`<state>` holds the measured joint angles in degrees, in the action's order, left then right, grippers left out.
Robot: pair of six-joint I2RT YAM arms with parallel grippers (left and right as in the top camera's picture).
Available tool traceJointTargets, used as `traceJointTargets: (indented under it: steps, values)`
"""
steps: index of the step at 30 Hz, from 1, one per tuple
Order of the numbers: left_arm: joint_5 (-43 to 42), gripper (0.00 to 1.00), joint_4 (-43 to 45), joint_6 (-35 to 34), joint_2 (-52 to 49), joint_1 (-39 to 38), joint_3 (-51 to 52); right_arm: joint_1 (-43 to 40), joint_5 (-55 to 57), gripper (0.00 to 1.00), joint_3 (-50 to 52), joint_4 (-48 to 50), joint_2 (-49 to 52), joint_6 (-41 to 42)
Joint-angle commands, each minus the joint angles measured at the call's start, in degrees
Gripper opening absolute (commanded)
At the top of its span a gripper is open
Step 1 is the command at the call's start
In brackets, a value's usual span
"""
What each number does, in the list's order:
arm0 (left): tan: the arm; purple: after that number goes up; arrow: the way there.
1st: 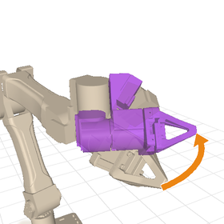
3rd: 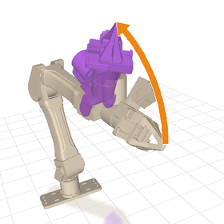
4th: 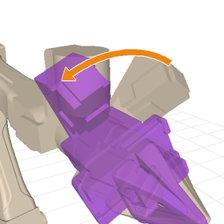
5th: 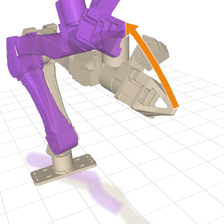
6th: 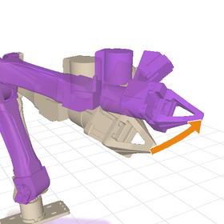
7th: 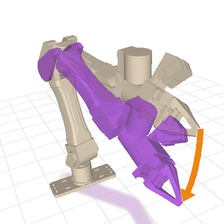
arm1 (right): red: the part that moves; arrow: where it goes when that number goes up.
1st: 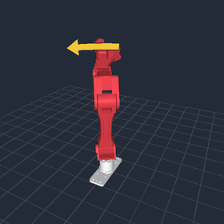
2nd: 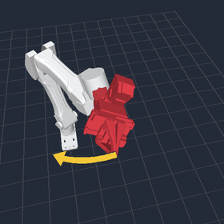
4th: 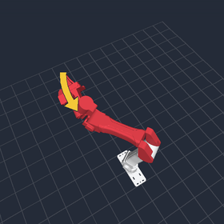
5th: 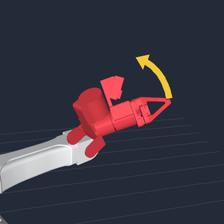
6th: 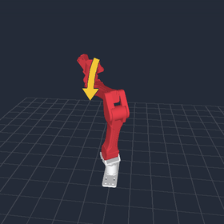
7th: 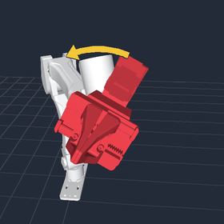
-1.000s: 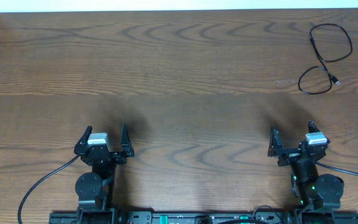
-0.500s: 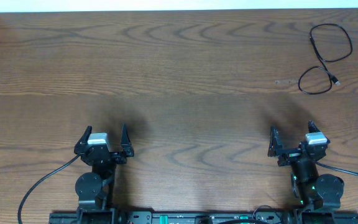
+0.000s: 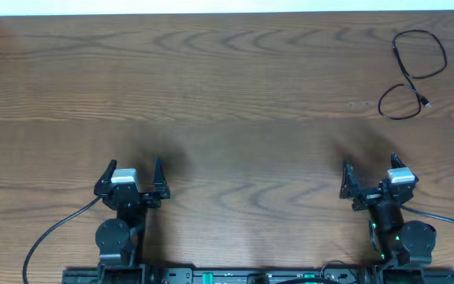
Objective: Untangle cables
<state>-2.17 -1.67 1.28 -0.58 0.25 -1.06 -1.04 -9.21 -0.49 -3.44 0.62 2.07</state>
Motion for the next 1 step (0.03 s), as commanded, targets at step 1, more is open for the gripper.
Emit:
traceJointTargets:
  steps: [1]
  values:
    - [2.2,0.96,-2.5,-0.5,0.3,-0.2,0.8,0.6,0.2,0.99,0.2,-0.2,-0.3,-0.9]
